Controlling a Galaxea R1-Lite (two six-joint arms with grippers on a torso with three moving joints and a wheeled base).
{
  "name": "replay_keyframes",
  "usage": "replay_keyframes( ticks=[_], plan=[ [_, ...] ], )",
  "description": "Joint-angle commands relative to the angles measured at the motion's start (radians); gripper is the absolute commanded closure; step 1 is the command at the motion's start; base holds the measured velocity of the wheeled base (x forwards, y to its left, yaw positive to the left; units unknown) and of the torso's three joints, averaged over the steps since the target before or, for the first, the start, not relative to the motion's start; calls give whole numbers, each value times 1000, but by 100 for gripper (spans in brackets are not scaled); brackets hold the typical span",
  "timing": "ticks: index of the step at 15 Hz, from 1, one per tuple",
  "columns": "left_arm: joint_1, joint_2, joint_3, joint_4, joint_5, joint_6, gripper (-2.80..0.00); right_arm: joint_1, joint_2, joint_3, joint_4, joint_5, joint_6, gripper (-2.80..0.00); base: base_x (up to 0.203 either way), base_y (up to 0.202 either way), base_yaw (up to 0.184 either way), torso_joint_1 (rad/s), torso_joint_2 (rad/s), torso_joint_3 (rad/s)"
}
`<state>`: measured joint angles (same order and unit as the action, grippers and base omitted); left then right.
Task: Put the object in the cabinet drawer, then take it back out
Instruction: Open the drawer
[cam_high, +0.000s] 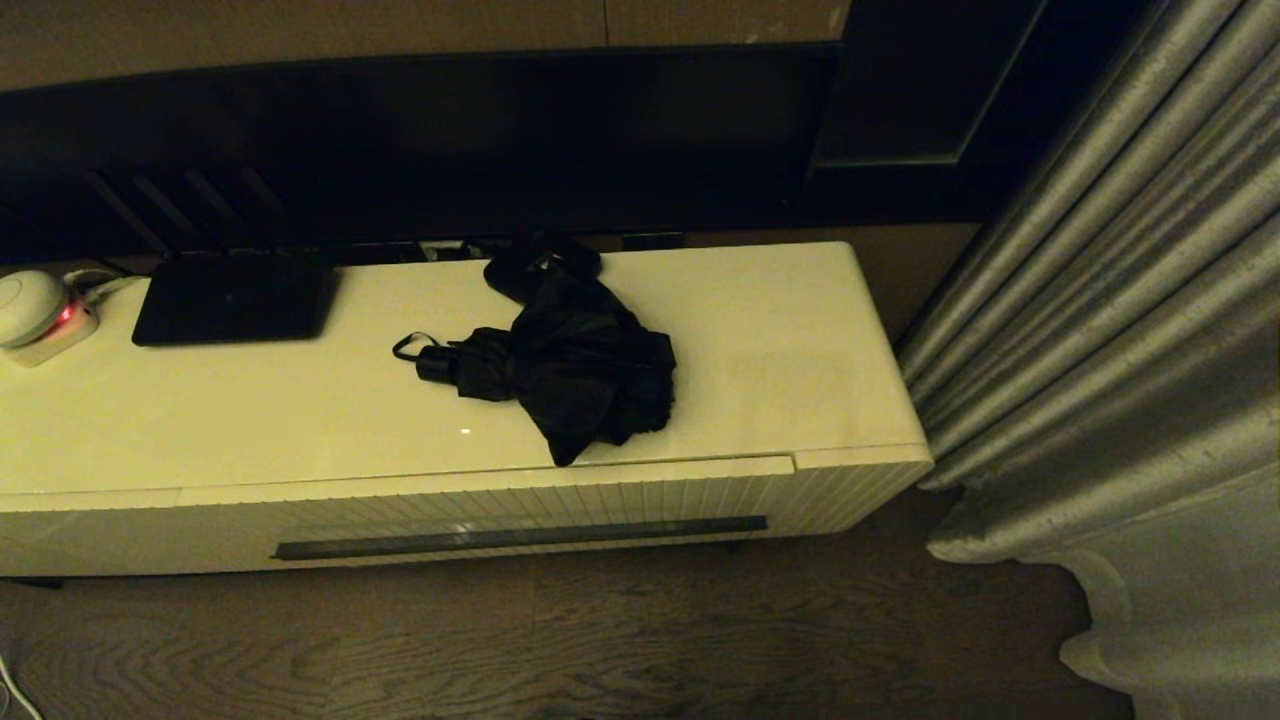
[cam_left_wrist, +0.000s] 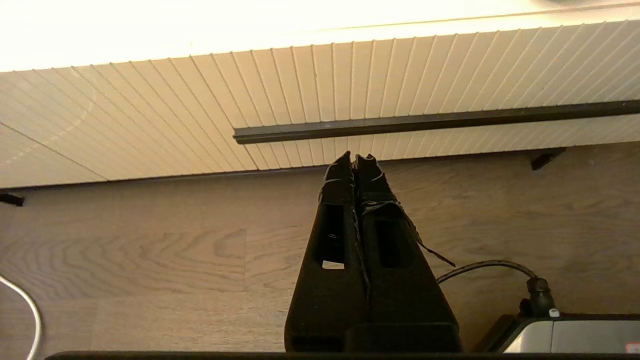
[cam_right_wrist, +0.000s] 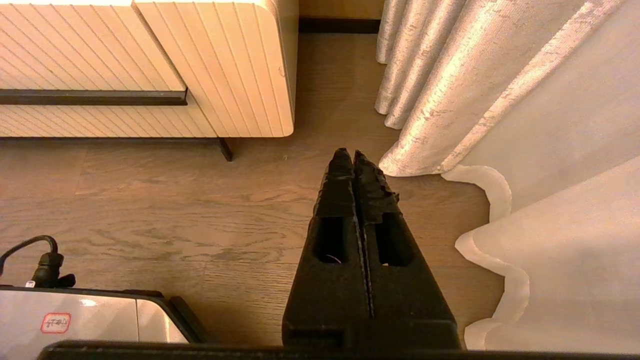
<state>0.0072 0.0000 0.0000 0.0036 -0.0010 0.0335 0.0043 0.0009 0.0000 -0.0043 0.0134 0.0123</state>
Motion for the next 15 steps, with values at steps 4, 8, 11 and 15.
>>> replay_keyframes(
  ticks=[4,8,11,15],
  plan=[
    [0,9,-87,14,-12,71,0,0,1,0,0,0,0,0,0,0,0,0,0,0],
    [0,176,-279,20,-12,80,0,0,1,0,0,0,0,0,0,0,0,0,0,0],
    [0,386,-331,24,-45,195,0,0,1,0,0,0,0,0,0,0,0,0,0,0],
    [-4,633,-373,88,-159,551,0,0,1,0,0,0,0,0,0,0,0,0,0,0]
  ],
)
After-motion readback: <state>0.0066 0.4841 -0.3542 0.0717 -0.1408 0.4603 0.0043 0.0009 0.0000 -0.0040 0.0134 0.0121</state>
